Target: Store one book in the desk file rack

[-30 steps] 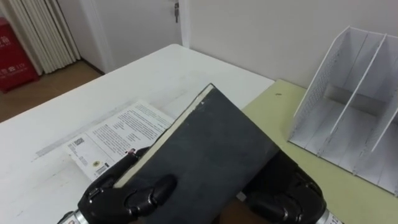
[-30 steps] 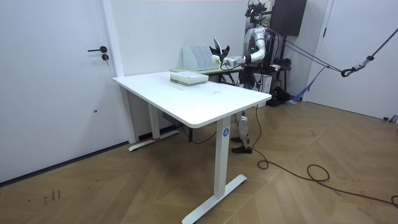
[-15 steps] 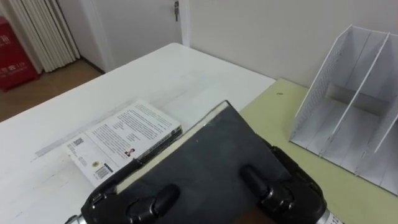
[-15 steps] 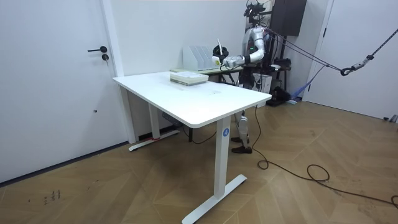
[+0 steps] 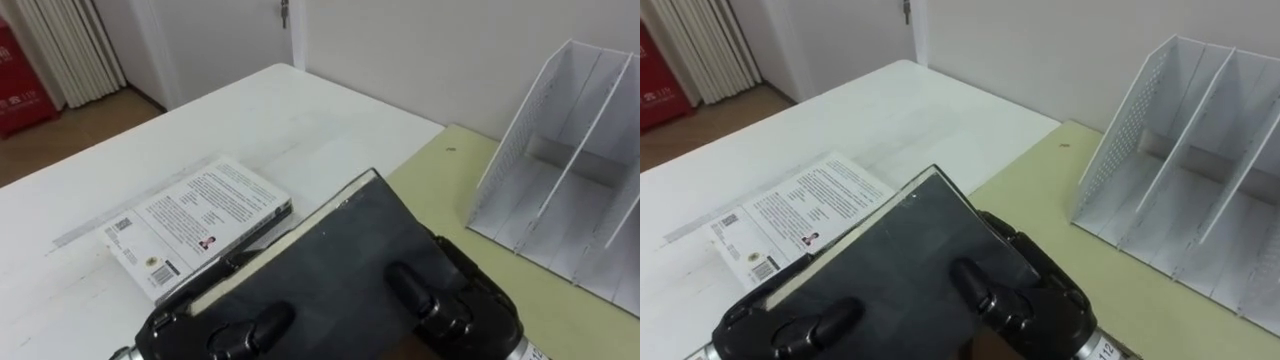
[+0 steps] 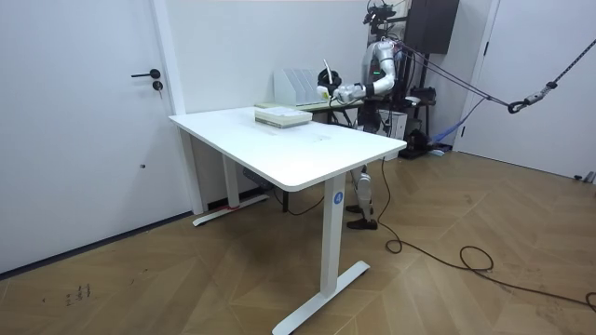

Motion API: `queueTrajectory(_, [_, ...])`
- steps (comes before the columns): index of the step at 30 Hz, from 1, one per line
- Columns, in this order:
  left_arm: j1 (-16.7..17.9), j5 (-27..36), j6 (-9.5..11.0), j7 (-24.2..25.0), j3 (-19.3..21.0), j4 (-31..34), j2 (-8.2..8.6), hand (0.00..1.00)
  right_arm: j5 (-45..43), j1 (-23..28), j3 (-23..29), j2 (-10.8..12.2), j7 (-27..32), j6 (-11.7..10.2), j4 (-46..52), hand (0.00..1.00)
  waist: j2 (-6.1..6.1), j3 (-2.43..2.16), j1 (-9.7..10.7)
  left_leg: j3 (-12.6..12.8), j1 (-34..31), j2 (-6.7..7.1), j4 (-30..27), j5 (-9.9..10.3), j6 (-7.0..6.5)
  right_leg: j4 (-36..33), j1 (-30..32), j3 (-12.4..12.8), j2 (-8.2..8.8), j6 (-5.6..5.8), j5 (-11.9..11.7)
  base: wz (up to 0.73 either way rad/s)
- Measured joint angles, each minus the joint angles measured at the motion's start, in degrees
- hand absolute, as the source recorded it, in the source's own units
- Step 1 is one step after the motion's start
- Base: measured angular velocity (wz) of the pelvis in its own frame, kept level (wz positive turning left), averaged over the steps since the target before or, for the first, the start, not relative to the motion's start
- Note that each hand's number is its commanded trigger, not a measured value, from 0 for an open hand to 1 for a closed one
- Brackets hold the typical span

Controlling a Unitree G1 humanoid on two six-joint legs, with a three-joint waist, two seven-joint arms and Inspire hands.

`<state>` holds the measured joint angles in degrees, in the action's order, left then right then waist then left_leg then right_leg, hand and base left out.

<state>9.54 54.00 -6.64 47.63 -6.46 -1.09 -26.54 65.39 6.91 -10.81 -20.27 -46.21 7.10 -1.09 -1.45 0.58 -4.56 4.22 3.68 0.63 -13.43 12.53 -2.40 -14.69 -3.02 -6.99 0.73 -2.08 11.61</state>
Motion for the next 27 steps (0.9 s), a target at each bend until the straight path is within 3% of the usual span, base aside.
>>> queueTrajectory(6, [0.08,-0.97,0.26,-2.94,0.05,-1.46,0.01,0.0,-0.61,0.08,-0.18,-0.22,2.63,-0.15,0.0,1.0,-0.55,-0.05,-0.18,0.01,0.18,0.0,0.2,0.0,0.0,-0.11,-0.12,-0.02,0.02,0.01,-0.04,0.0])
queueTrajectory(9, [0.1,-5.26,0.39,-5.86,0.21,-2.56,0.04,0.0,-4.96,0.27,0.28,-2.58,4.5,-0.14,0.01,1.0,-0.61,-0.12,0.05,0.39,0.38,0.0,0.69,-0.01,0.01,-0.14,-0.21,-0.04,0.01,0.01,-0.04,0.0])
queueTrajectory(11, [0.11,-7.71,0.53,-6.28,0.25,-4.03,0.24,0.0,-7.45,0.26,0.85,-2.69,5.62,-0.14,0.01,1.0,-0.62,-0.11,-0.03,0.52,1.0,-0.05,0.8,-0.01,0.01,-0.13,-0.48,0.41,-0.11,0.0,-0.04,-0.09])
queueTrajectory(15, [0.54,-13.32,0.65,-8.04,0.37,-5.92,0.41,0.0,-11.85,-0.11,2.38,-2.54,8.99,-0.15,0.4,1.0,-0.54,-0.1,1.4,0.53,1.02,0.03,0.75,0.0,0.0,0.15,-0.74,0.47,-0.11,0.04,-0.03,-0.01])
queueTrajectory(17, [2.41,-13.69,0.9,-9.49,0.52,-5.94,0.81,0.0,-15.46,-0.12,4.71,-2.19,12.51,-0.22,2.31,1.0,-0.58,-0.14,2.54,0.57,1.12,0.08,0.73,-0.02,-0.02,0.32,-0.76,0.47,-0.06,0.08,-0.05,0.0])
queueTrajectory(22, [6.46,-14.94,2.5,-11.23,0.41,-5.95,2.49,0.0,-25.41,-0.25,7.63,-1.65,20.19,-2.92,7.69,1.0,-0.29,0.06,4.32,0.76,1.9,0.05,0.91,-0.02,-0.02,0.76,-0.71,0.94,-0.21,0.08,-0.05,-0.04])
queueTrajectory(25, [6.34,-18.2,4.74,-12.13,-1.56,-9.21,3.76,0.0,-35.74,-0.48,8.15,-1.17,26.06,-4.71,11.76,1.0,-0.12,0.15,4.72,1.5,1.97,-0.03,1.4,-0.04,0.0,0.49,-0.01,1.53,-0.27,0.09,0.0,-0.12])
queueTrajectory(27, [6.6,-20.05,5.31,-13.32,-3.21,-11.31,4.39,0.0,-40.07,-0.72,8.15,0.31,29.43,-5.72,12.93,1.0,0.06,0.2,5.27,1.99,2.02,-0.13,1.61,-0.04,0.01,0.59,0.07,2.08,-0.43,0.11,-0.04,-0.15])
